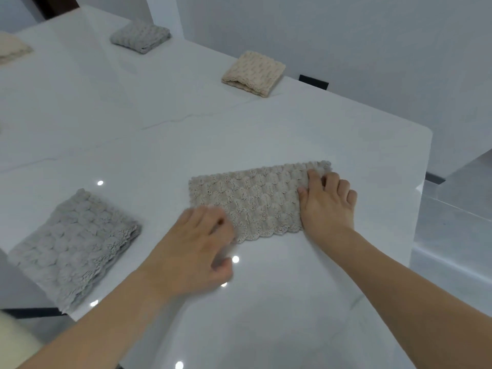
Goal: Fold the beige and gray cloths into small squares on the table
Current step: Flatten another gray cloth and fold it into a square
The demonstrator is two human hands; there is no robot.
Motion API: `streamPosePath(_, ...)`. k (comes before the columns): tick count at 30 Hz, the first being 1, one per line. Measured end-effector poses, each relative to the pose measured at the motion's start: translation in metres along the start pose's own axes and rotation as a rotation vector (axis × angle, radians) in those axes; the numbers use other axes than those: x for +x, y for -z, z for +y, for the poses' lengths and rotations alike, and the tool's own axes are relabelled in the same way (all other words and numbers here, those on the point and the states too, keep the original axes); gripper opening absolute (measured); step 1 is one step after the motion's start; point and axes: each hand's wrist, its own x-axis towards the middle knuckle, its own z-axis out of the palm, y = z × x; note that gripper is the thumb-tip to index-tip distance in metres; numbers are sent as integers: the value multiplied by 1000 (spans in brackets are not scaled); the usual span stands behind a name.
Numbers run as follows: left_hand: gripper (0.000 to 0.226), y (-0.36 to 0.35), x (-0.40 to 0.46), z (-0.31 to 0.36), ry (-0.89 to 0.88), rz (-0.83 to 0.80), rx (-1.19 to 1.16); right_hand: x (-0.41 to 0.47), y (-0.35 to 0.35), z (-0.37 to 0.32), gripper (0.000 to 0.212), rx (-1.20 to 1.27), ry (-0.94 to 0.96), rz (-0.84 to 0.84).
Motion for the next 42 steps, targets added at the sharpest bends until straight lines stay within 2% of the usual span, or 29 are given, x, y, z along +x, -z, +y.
streamPosePath(3,9,-4,2,12,-25,-6,-13,5,7,0,45,-37,77,-2)
streamPosePath(7,15,-6,14,13,2,15,-19,21,25,-2,49,-116,104,-148)
streamPosePath(11,20,10,27,22,78,-190,70,31,42,-33,69,-33,-31,-415)
streamPosePath(13,19,14,34,35,108,-306,93,27,39,-41,76,-15,10,-510)
streamPosePath(15,13,12,36,64,135,-380,-18,25,35,-35,77,-18,110,-543)
streamPosePath(17,12,6,31,98,158,-402,-258,28,34,-21,72,42,223,-542)
streamPosePath(19,7,4,24,113,67,-419,-484,28,36,-9,64,82,317,-454)
streamPosePath(21,6,6,21,92,-74,-379,-505,14,41,-3,56,62,393,-250)
streamPosePath(23,13,13,17,51,-104,-301,-402,-11,44,-3,43,95,477,-23)
streamPosePath(24,18,15,12,31,-113,-271,-345,-25,43,-3,34,134,532,34)
streamPosePath(26,28,19,0,6,-158,-285,-221,-56,41,-4,20,207,655,-41)
streamPosePath(28,35,16,-8,-1,-216,-295,-113,-78,34,-6,21,192,735,-167)
streamPosePath(31,27,11,-8,3,-233,-217,-7,-92,28,-11,32,177,658,-240)
streamPosePath(33,21,10,-4,7,-213,-148,16,-94,34,-15,49,164,578,-269)
streamPosePath(35,22,8,-1,12,-162,-112,-25,-98,40,-20,68,90,580,-287)
streamPosePath(38,34,7,6,17,25,-157,-213,-101,50,-29,92,-80,607,-405)
streamPosePath(39,31,9,7,18,95,-205,-280,-99,53,-32,93,-119,613,-442)
streamPosePath(40,24,11,9,20,147,-258,-341,-96,57,-35,85,-137,617,-472)
streamPosePath(42,17,15,11,23,227,-324,-457,-87,63,-39,50,-135,644,-538)
